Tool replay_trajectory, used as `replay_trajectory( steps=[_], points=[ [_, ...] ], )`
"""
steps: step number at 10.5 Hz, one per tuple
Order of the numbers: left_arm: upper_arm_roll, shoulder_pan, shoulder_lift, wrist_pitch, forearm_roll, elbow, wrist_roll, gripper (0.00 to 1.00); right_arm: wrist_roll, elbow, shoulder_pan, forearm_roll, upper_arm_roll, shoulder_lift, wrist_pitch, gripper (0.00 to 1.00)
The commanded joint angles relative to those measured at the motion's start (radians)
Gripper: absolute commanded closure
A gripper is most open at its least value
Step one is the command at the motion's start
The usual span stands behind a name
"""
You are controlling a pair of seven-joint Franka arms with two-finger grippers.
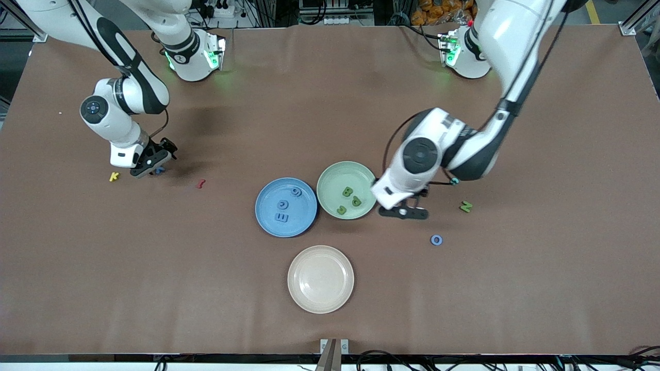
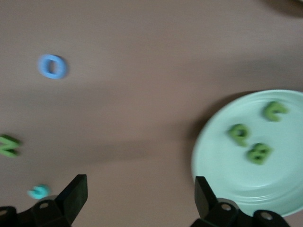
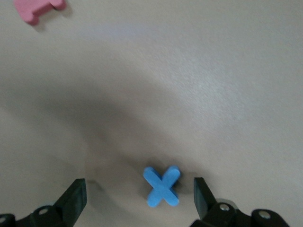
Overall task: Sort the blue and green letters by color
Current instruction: 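Place the green d on the green plate while the right gripper lowers to x, then grasp the blue x with the right gripper while the left gripper grasps green z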
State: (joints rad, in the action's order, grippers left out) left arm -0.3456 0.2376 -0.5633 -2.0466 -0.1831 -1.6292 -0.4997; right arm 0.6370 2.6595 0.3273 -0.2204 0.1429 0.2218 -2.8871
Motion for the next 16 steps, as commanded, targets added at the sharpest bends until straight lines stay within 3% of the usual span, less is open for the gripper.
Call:
replay_trajectory(
  steps=[1,2,3,4,6,7,11,14,16],
  points=[
    [-0.007,-0.143,0.060,0.008,0.007,-0.099,0.336,0.00,0.012,0.005,0.039,-0.047,0.006,0.008,-0.032,0.00],
    [-0.016,-0.200,0.072,-0.006,0.007,-0.133,0.466,0.00,0.012,0.005,0.041,-0.047,0.006,0.020,-0.049,0.00],
    [-0.019,-0.237,0.097,-0.070,0.007,-0.208,0.530,0.00,0.012,0.005,0.041,-0.054,0.006,0.034,-0.075,0.21],
    [-0.020,-0.268,0.132,-0.175,0.007,-0.303,0.588,0.00,0.012,0.004,0.053,-0.066,0.004,0.044,-0.090,0.50],
    [-0.020,-0.332,0.132,-0.294,0.007,-0.394,0.699,0.00,0.012,0.002,0.062,-0.073,0.003,0.056,-0.103,0.74],
    [-0.018,-0.355,0.131,-0.349,0.007,-0.429,0.745,0.00,0.010,0.002,0.068,-0.073,0.003,0.056,-0.103,0.78],
    [-0.018,-0.411,0.118,-0.420,-0.044,-0.483,0.764,0.01,-0.005,-0.010,0.070,-0.068,0.000,0.054,-0.104,0.78],
    [-0.015,-0.420,0.088,-0.461,-0.072,-0.477,0.764,0.11,-0.063,-0.041,0.067,-0.062,0.003,0.041,-0.092,0.88],
    [-0.012,-0.419,0.072,-0.478,-0.070,-0.471,0.759,0.17,-0.086,-0.062,0.064,-0.060,0.004,0.041,-0.084,0.88]
  ],
)
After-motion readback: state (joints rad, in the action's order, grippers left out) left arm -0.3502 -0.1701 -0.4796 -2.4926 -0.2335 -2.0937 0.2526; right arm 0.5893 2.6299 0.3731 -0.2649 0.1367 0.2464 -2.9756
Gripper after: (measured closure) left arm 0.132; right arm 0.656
